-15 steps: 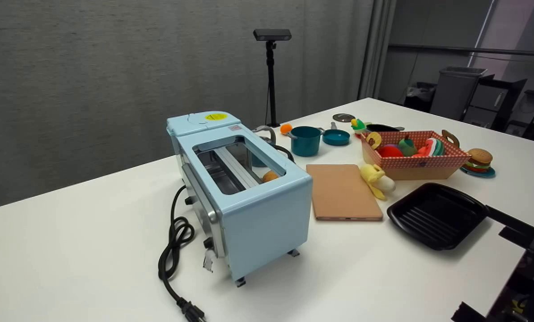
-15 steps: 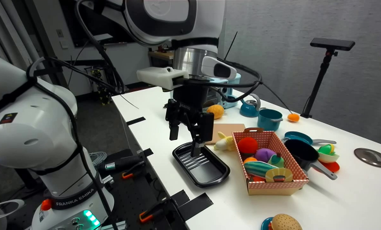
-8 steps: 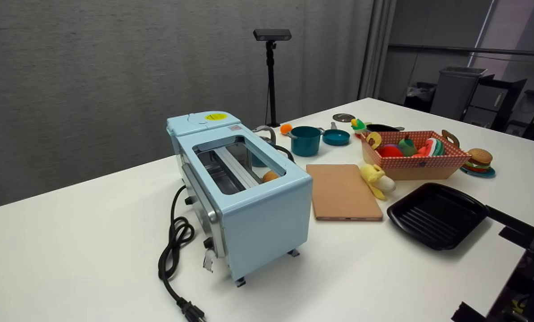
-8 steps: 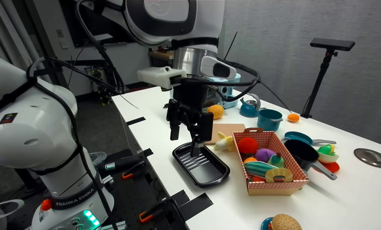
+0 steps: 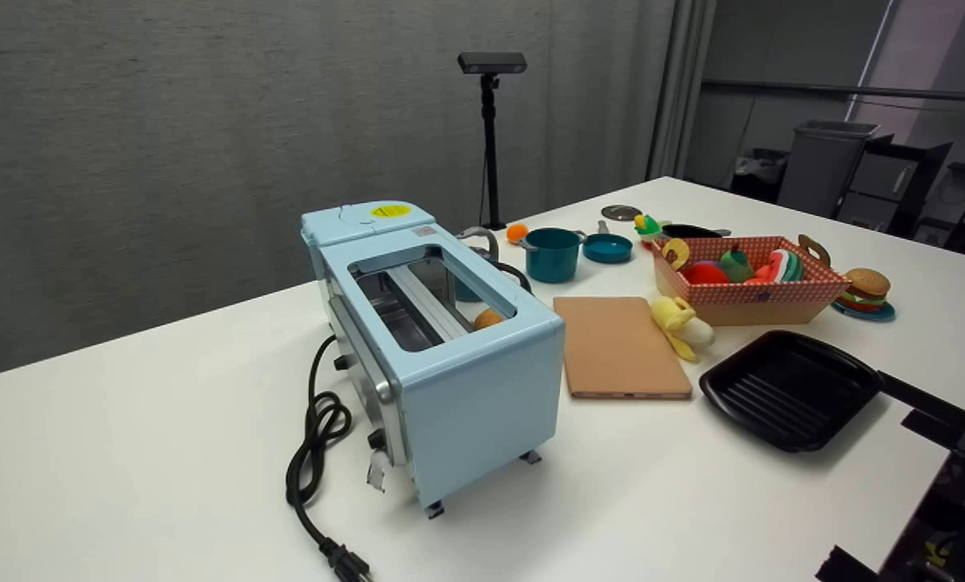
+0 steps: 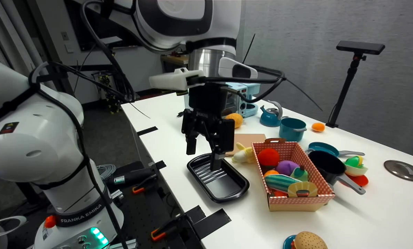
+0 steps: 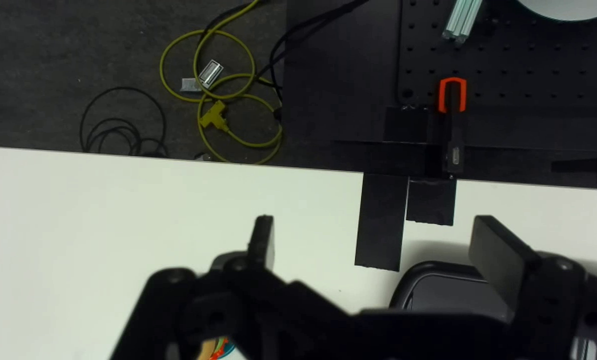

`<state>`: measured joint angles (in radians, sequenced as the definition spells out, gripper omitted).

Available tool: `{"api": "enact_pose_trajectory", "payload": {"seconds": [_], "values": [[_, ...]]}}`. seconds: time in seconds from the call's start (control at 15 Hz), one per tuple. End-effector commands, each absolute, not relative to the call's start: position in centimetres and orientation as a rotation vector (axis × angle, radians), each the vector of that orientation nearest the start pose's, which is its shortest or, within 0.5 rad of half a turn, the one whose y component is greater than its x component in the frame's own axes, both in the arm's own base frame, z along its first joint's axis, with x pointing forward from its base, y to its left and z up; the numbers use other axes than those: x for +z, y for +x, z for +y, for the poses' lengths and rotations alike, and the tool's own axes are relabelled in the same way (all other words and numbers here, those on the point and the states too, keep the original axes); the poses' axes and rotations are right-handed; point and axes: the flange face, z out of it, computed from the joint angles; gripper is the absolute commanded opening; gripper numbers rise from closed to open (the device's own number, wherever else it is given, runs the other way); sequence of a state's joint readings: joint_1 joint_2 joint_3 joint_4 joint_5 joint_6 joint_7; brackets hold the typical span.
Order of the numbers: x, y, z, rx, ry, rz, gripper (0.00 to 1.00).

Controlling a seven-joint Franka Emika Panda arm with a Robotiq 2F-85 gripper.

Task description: Pick the green object in the basket and put it on the tray

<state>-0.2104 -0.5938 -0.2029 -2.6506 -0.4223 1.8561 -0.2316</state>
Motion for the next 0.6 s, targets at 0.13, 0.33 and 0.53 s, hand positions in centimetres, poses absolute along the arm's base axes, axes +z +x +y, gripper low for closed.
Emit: {"api": "enact_pose_trajectory", "payload": {"seconds": [0.13, 0.33, 0.53], "values": [[41.3, 30.0, -16.4, 0.406, -3.328, -0.039, 1.00], [45.1, 29.2, -10.1, 0.385, -3.225, -0.010, 1.00], [49.0, 30.3, -4.1, 0.349, -3.120, 0.013, 1.00]]}}
